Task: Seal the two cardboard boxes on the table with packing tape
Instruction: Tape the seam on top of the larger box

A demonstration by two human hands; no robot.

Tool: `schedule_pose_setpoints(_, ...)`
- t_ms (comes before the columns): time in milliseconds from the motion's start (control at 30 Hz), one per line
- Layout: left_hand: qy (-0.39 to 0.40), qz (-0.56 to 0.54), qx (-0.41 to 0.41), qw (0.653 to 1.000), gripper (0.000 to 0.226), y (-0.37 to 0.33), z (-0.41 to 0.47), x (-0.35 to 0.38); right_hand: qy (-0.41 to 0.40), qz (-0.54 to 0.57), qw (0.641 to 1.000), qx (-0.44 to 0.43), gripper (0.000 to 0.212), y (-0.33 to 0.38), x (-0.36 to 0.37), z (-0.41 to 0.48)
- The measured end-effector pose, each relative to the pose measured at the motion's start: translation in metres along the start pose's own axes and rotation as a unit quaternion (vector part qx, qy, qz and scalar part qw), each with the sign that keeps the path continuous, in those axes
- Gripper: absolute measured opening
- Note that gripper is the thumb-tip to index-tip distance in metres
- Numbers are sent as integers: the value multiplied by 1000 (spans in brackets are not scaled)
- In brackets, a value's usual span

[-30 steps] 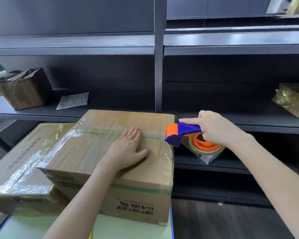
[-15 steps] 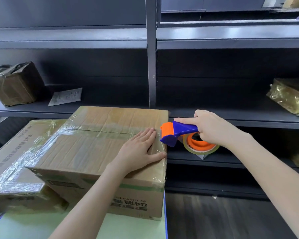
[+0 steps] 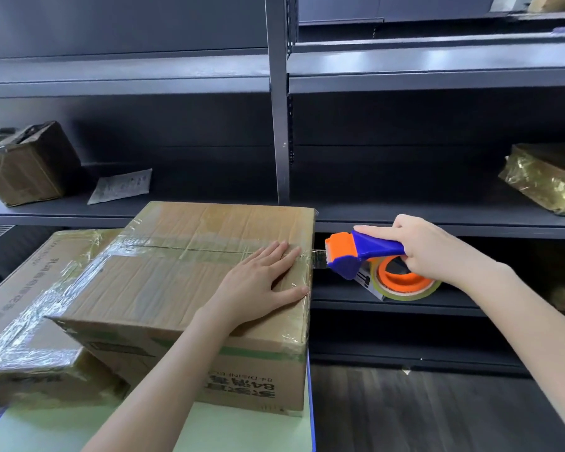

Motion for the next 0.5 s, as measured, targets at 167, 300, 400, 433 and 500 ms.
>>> schedule_pose_setpoints(167,6,3,-6,1000,77,1,3,0,7,-12,1000,3,74,-2,-1,2)
schedule_pose_setpoints(300,7,1,-10,1000,79,2,6,0,5,-12,1000,16,79,-17,-4,-6)
schedule_pose_setpoints(400,10,1,-9,1000,80,1,7,0,-4,-39,998,42,83,-40,-8,-18)
schedule_pose_setpoints(433,10,9,-6,1000,79,-1,6,0,-6,-71,997,44,82,-39,-6,-19)
schedule_pose_setpoints(500,5,36,0,999,78,-6,5,1,4,-125,991,38,77,-27,6,-19)
Point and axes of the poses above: each hand's wrist, its own z-axis towards the middle knuckle, its own x-axis out of the palm, y = z × x, the point moved 6 cm from there along z, towards the middle knuckle, and after that the axes turned 12 degrees about -z, right-handed, at the moved point
